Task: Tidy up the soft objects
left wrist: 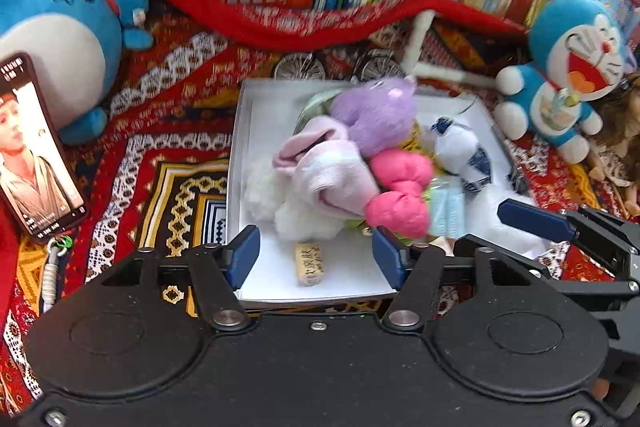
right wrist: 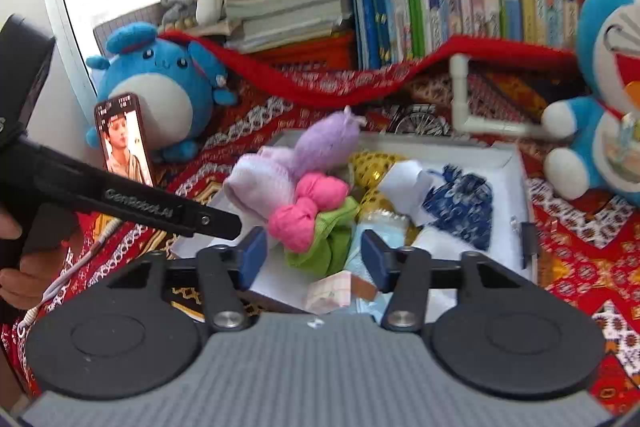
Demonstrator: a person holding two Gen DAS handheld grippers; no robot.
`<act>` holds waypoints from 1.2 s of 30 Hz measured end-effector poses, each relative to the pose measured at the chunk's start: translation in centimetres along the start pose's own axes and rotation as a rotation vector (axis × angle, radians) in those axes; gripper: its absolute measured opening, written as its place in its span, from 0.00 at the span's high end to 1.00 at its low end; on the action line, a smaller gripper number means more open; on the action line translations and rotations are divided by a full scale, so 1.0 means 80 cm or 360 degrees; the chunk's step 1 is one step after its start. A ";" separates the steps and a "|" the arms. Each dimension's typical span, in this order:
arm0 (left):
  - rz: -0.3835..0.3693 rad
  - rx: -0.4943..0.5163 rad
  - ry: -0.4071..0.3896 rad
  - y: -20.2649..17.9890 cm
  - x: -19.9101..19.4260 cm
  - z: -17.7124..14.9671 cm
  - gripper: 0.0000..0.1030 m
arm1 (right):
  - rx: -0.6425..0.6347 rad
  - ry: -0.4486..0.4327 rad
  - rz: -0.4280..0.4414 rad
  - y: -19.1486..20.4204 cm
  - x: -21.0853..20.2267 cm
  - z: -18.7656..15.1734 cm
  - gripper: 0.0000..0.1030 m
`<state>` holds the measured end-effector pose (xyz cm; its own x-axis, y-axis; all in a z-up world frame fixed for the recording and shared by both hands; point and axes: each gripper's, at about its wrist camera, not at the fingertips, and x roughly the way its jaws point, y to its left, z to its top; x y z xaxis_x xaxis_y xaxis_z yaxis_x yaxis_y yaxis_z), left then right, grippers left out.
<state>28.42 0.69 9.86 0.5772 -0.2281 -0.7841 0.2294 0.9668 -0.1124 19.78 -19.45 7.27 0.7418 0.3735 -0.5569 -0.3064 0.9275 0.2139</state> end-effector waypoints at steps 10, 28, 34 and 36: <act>-0.0017 0.0054 -0.0213 -0.025 -0.058 -0.022 0.24 | -0.0004 -0.0191 -0.0069 -0.001 -0.056 0.001 0.13; -0.0016 0.0111 -0.0501 -0.059 -0.131 -0.092 0.10 | -0.0029 -0.0480 -0.0215 -0.007 -0.152 -0.025 0.00; -0.0019 0.0111 -0.0580 -0.068 -0.146 -0.130 0.07 | -0.0027 -0.0545 -0.0274 -0.005 -0.176 -0.048 0.00; -0.0003 0.0131 -0.0593 -0.072 -0.149 -0.143 0.07 | -0.0022 -0.0559 -0.0283 -0.004 -0.183 -0.058 0.00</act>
<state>11.25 -0.88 12.84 0.8188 -0.2708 -0.5062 0.2840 0.9574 -0.0526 6.26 -25.24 11.66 0.9423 0.1905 -0.2753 -0.1609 0.9788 0.1266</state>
